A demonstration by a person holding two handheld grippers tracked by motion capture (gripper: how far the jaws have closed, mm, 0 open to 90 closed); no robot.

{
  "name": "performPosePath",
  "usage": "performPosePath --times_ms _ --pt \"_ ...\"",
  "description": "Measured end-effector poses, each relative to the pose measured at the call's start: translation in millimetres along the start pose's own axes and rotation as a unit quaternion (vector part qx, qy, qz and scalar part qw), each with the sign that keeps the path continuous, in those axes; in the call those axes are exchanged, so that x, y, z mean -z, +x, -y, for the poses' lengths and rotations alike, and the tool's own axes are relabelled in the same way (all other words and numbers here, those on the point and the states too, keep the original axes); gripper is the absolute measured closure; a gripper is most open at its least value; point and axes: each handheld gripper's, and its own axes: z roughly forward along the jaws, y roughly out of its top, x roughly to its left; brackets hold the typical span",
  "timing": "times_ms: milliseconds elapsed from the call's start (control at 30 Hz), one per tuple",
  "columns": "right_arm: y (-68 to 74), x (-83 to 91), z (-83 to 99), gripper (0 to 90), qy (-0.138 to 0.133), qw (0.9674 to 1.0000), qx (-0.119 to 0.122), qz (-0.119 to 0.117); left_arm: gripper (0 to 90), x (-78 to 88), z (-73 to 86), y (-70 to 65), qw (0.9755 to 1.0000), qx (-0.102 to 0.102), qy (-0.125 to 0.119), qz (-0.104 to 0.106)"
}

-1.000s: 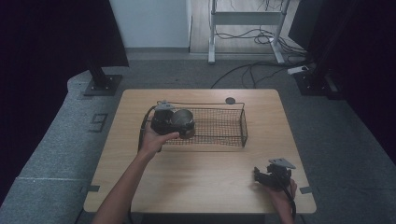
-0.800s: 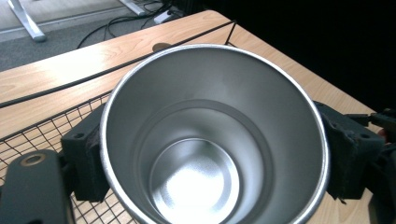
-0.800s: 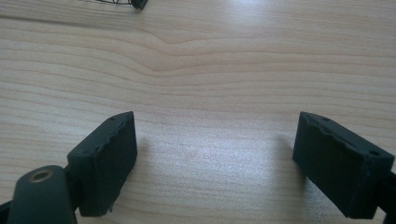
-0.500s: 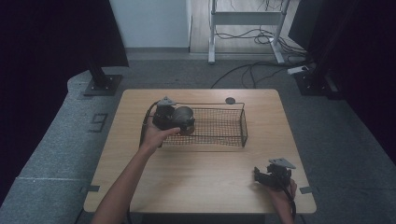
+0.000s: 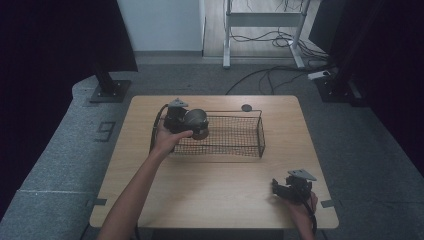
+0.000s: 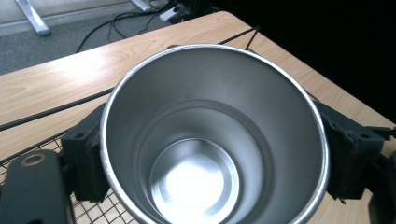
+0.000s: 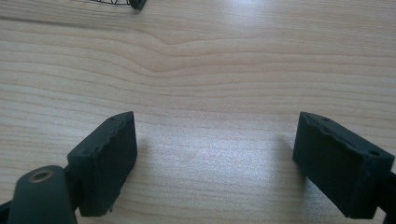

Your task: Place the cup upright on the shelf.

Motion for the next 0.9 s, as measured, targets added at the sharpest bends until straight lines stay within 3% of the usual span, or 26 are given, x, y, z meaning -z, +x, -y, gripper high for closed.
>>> performPosePath --times_ms 167,400,900 --pt "0.0 0.0 0.0 13.4 0.000 1.0000 0.000 0.000 14.4 -7.9 -2.2 3.9 0.9999 0.000 0.008 -0.013" --pt "-0.1 0.0 0.0 13.4 0.000 1.0000 0.000 0.000 14.4 -25.4 -0.1 9.9 0.9997 0.000 0.022 -0.010" --pt "-0.1 0.0 0.0 13.4 0.000 1.0000 0.000 0.000 14.4 -45.4 6.6 19.1 0.9990 0.006 0.041 -0.018"
